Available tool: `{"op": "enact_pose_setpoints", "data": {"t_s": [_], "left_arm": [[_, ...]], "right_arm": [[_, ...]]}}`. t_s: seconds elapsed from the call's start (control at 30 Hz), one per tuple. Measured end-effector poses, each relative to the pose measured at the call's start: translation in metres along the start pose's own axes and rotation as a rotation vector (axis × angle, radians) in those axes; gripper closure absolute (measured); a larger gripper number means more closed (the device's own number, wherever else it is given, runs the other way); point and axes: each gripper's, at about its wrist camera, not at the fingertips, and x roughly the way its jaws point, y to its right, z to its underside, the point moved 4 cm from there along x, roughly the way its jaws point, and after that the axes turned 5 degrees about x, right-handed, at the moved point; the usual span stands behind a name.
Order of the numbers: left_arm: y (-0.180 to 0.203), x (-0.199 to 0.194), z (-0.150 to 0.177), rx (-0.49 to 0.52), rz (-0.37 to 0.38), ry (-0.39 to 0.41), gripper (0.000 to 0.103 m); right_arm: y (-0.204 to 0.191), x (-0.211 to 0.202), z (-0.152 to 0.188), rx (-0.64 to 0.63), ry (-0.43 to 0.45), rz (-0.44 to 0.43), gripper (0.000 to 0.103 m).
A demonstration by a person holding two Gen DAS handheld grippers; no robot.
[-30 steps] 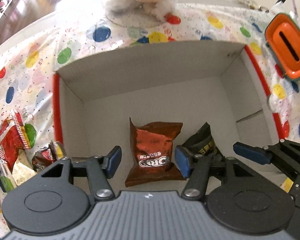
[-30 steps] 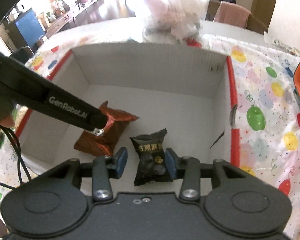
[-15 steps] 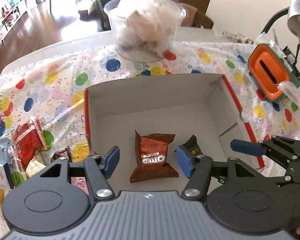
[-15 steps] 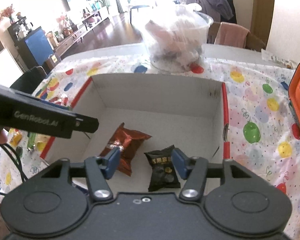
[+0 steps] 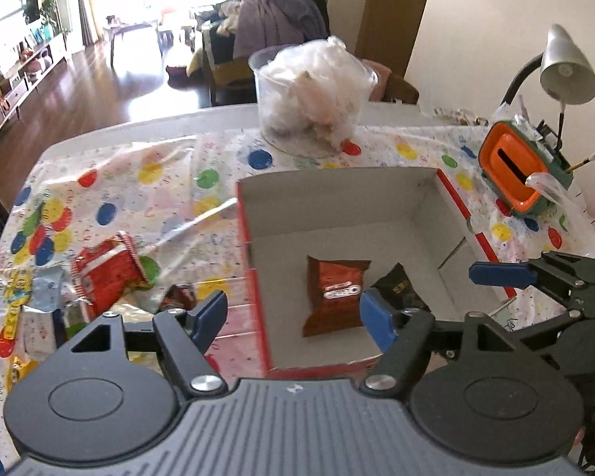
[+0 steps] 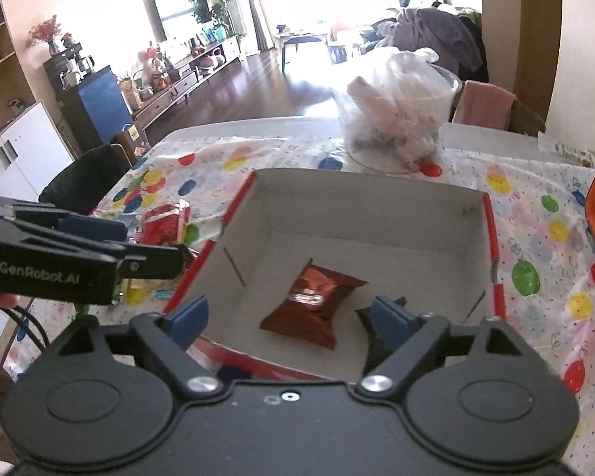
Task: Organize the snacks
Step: 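Open both tools to release the snacks inside the box, then grasp yellow snack with left tool while right tool grasps cream bag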
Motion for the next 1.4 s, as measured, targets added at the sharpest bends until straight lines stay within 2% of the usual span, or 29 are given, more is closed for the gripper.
{"op": "enact_pose_setpoints", "data": {"t_s": [0.07, 0.17, 0.23, 0.43, 0.57, 0.83, 1.1, 1.4], "left_arm": [[-0.012, -0.01, 0.007, -0.008, -0.012, 0.029, 0.027], [-0.031, -0.025, 0.017, -0.006, -0.02, 0.064, 0.025], [-0.046, -0.033, 0.024, -0.01, -0.029, 0.079, 0.021], [-0.094, -0.053, 0.045, -0.023, -0.043, 0.127, 0.02], [-0.13, -0.064, 0.062, -0.03, -0.062, 0.14, 0.015], [-0.202, -0.062, 0.093, -0.082, -0.071, 0.069, 0.015], [-0.265, -0.04, 0.122, -0.169, -0.135, -0.007, 0.015], [-0.302, 0.002, 0.146, -0.181, -0.126, -0.108, 0.015]], "right_arm": [[-0.01, -0.004, 0.001, 0.002, 0.022, 0.009, 0.004], [-0.028, -0.007, 0.001, -0.005, 0.058, 0.015, 0.001], [-0.042, -0.007, 0.001, -0.014, 0.072, 0.014, 0.0], [-0.085, 0.01, 0.008, -0.028, 0.08, -0.003, 0.0], [-0.114, 0.025, 0.014, -0.029, 0.077, -0.028, 0.0], [-0.16, 0.064, 0.026, -0.084, 0.036, -0.031, 0.0], [-0.193, 0.111, 0.026, -0.174, -0.004, -0.042, 0.0], [-0.209, 0.17, 0.013, -0.299, -0.061, 0.005, 0.004]]}}
